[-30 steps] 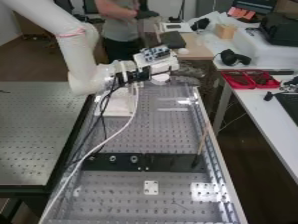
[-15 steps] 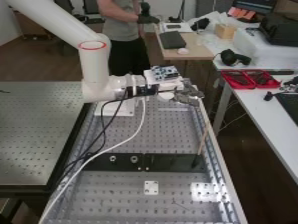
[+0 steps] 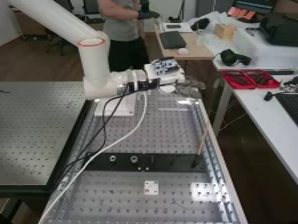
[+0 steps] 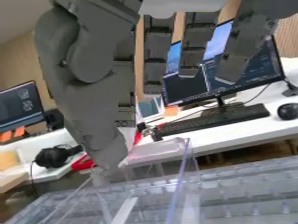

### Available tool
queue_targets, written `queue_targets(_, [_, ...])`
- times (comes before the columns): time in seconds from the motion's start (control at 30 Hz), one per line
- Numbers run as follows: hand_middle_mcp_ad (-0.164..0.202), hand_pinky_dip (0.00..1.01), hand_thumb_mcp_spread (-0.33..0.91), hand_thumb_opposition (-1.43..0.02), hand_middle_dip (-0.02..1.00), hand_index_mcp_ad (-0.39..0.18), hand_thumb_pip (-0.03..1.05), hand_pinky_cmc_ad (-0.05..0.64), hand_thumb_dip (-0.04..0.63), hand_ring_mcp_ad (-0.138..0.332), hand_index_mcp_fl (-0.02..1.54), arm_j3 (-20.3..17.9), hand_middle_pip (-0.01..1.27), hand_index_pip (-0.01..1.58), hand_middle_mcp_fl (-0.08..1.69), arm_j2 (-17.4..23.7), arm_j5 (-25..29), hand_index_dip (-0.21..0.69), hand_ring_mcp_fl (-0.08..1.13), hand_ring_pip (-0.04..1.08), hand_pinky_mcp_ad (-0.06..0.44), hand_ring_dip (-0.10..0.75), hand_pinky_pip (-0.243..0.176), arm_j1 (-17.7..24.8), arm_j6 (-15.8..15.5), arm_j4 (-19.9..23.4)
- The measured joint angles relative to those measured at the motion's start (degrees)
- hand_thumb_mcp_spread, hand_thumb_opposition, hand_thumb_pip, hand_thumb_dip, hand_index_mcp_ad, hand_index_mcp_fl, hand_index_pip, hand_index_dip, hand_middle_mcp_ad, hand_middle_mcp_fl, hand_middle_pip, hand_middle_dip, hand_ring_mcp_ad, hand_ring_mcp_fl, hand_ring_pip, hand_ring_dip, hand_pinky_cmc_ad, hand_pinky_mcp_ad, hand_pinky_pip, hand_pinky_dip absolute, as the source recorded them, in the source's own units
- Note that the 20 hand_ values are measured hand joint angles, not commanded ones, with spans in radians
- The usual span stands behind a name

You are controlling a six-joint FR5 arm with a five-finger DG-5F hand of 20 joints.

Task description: Grab the paper clip and place it in the clear container

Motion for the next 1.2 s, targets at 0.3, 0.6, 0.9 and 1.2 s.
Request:
queue_targets(0.3, [-0.019,0.20,0.57,-0.99,0.21,-0.157,0.51,0.347,0.265,0.084,0.75,-0.9,0.12,1.22,0.40,0.3,-0.3,0.094,0.15,0.12,0.279,0.091,0.099,1.8,1.3,1.4])
queue_targets(0.6, [-0.019,0.20,0.57,-0.99,0.21,-0.157,0.51,0.347,0.265,0.087,0.75,-1.2,0.13,1.22,0.40,0.2,1.1,0.096,0.15,0.12,0.279,0.091,0.099,1.2,0.1,0.9])
queue_targets(0.9, [-0.023,0.20,0.56,-0.99,0.21,-0.157,0.50,0.347,0.265,0.084,0.76,-1.1,0.12,1.21,0.40,0.0,1.3,0.096,0.15,0.12,0.278,0.091,0.099,1.3,1.2,-0.2])
queue_targets(1.2, [-0.021,0.20,0.49,-0.88,0.21,-0.159,0.56,0.347,0.271,0.087,0.47,-0.4,0.12,1.12,0.32,-0.3,0.8,0.098,0.09,0.12,0.295,0.091,0.099,1.2,0.4,-3.0])
